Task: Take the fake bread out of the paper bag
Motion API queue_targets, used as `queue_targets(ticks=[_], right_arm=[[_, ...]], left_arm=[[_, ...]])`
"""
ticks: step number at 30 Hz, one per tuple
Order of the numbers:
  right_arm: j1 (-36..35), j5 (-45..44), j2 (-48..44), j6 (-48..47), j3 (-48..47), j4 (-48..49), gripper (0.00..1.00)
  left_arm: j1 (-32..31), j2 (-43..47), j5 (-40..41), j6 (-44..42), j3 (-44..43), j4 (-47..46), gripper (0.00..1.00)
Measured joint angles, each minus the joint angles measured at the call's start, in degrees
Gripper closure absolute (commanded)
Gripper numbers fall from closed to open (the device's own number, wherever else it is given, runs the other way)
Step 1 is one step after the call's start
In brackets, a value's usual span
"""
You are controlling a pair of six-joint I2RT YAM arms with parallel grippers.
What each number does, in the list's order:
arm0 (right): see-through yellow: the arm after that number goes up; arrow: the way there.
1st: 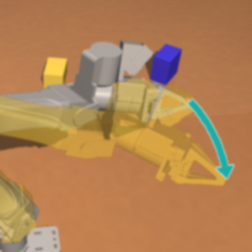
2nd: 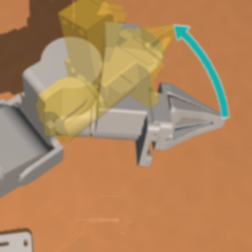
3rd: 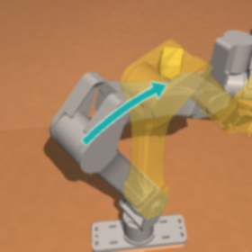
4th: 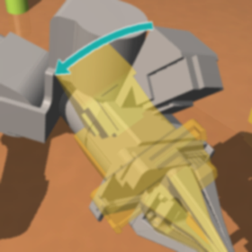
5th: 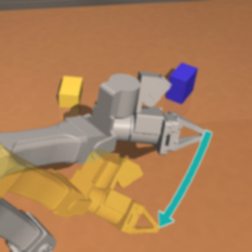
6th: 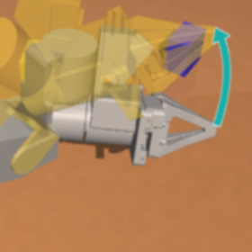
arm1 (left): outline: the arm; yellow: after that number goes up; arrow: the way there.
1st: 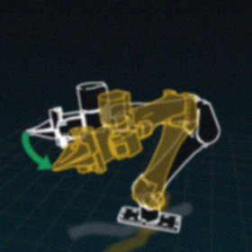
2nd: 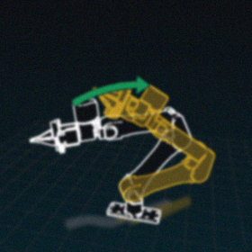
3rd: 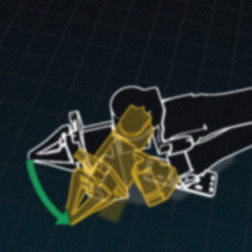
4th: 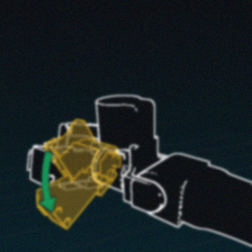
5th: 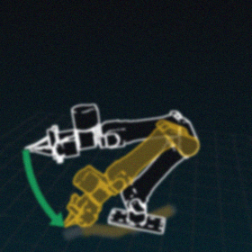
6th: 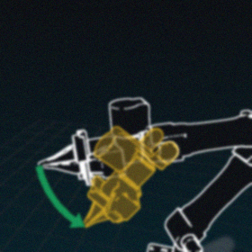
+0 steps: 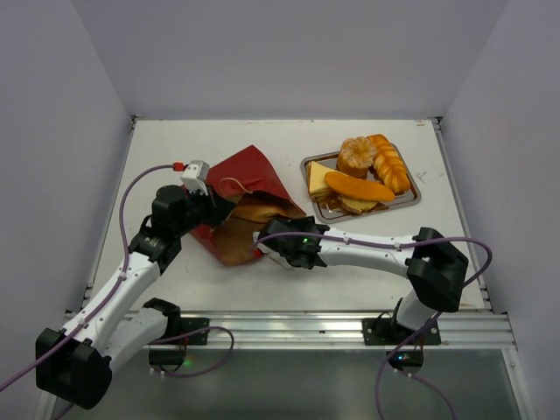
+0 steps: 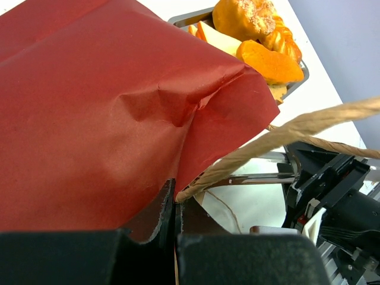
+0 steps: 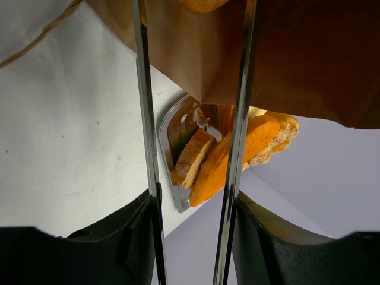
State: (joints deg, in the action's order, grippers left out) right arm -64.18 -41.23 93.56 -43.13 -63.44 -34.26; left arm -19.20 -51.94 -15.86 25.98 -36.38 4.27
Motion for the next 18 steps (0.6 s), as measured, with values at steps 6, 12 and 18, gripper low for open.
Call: queue_targets(ticks=[6, 12, 18], right_arm=[[0.0, -0.7, 1.4, -0.2, 0.1, 1.0, 0.49], [0.1, -1.9, 3.0, -0.4, 0.1, 1.8, 0.48], [0.7, -2.9, 3.4, -0.5, 0.1, 2.2, 0.5]], left_arm=[[0.0, 0.3, 0.0, 0.0, 0.5, 0.0, 1.0], [0.0, 0.6, 0.0, 0.0, 0.5, 0.0, 1.0], [0.0, 0.8, 0.0, 0.0, 0.5, 0.0, 1.0]])
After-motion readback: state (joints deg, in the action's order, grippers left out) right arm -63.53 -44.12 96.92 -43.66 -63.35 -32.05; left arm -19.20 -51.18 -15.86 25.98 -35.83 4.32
